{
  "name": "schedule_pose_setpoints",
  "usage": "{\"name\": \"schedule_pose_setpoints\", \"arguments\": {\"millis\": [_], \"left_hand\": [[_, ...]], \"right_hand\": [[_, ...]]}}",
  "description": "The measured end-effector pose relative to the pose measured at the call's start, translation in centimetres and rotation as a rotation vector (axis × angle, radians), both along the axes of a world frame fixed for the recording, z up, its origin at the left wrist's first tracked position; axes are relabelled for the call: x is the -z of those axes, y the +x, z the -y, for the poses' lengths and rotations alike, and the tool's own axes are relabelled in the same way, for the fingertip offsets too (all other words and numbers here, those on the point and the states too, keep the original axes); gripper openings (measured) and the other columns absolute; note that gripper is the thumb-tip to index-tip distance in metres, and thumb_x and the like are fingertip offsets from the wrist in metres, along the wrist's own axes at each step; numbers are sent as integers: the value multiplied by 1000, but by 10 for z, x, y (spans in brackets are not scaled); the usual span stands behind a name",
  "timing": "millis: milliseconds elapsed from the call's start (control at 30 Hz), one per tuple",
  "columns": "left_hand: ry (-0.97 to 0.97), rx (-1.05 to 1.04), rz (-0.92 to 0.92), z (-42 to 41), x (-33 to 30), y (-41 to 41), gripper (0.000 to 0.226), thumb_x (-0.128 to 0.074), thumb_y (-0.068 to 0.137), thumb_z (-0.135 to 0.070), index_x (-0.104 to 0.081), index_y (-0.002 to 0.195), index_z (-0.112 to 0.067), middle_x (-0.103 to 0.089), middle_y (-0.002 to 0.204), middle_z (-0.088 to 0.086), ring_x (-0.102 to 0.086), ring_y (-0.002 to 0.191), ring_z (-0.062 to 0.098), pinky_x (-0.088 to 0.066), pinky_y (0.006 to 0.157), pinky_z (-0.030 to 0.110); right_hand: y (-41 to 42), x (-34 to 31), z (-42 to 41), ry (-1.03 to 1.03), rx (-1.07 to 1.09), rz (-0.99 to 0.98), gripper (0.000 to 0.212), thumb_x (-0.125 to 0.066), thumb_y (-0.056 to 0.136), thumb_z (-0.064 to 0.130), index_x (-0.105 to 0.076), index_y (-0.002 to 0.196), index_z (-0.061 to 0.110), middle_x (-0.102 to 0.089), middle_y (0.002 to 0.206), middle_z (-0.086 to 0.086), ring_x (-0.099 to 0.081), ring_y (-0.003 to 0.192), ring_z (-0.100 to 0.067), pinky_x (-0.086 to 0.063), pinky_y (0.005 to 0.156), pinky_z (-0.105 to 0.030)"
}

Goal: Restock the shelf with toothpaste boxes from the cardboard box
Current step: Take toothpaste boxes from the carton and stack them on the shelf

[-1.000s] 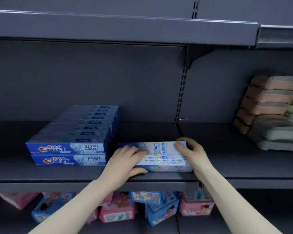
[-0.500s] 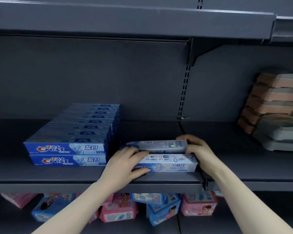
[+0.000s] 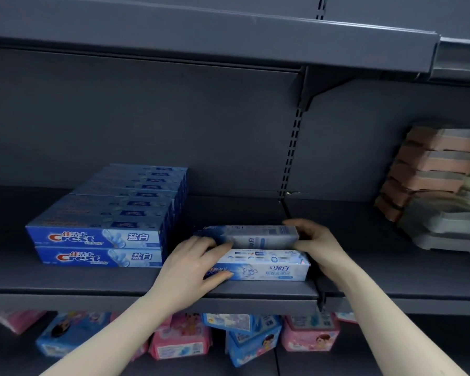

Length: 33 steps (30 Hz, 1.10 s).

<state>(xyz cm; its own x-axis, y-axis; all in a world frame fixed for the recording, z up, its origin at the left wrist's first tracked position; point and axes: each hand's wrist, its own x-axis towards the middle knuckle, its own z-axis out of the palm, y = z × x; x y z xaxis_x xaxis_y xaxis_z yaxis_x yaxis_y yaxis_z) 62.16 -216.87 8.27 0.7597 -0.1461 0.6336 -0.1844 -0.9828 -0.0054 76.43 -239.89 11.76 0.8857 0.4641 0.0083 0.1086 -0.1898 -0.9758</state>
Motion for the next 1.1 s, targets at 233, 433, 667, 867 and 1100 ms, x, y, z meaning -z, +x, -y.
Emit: {"name": "schedule_pose_setpoints", "arguments": {"millis": [233, 433, 667, 867, 1100], "left_hand": [[-129, 20, -42, -3, 0, 2, 43, -52, 81, -52, -65, 109, -23, -61, 89, -5, -49, 81, 11, -37, 71, 21], [-200, 3, -31, 3, 0, -4, 36, -56, 76, -47, -53, 108, -32, -60, 91, -8, -49, 84, 10, -38, 71, 24], [-221, 4, -34, 4, 5, -6, 34, -56, 79, -45, -51, 110, -33, -59, 94, -7, -55, 84, 15, -39, 72, 25], [-219, 11, 2, 3, 7, -6, 36, -55, 79, -46, -51, 112, -34, -60, 93, -7, -53, 84, 13, -48, 70, 29], [-218, 4, -19, 4, 5, -7, 35, -56, 80, -46, -51, 113, -34, -60, 93, -7, -57, 84, 16, -48, 70, 31]], "right_hand": [[2, -4, -4, 181, 73, -44, 27, -60, 86, 0, -61, 112, 7, -61, 98, -10, -60, 82, -16, -55, 61, -16], [7, -6, 1, 165, -15, -50, 53, -65, 73, -16, -59, 114, 16, -65, 105, -3, -62, 94, -16, -53, 81, -23], [10, 1, -2, 31, 74, 15, 22, -69, 81, 9, -65, 101, 16, -67, 89, -1, -59, 70, -9, -47, 53, -13], [18, 13, -9, -79, 180, 144, 21, -64, 87, 26, -66, 99, 9, -63, 86, -4, -56, 75, -17, -42, 68, -27], [32, 14, -17, -300, 177, 376, 24, -60, 90, 24, -65, 111, 15, -62, 113, -8, -55, 101, -19, -35, 79, -23]]}}
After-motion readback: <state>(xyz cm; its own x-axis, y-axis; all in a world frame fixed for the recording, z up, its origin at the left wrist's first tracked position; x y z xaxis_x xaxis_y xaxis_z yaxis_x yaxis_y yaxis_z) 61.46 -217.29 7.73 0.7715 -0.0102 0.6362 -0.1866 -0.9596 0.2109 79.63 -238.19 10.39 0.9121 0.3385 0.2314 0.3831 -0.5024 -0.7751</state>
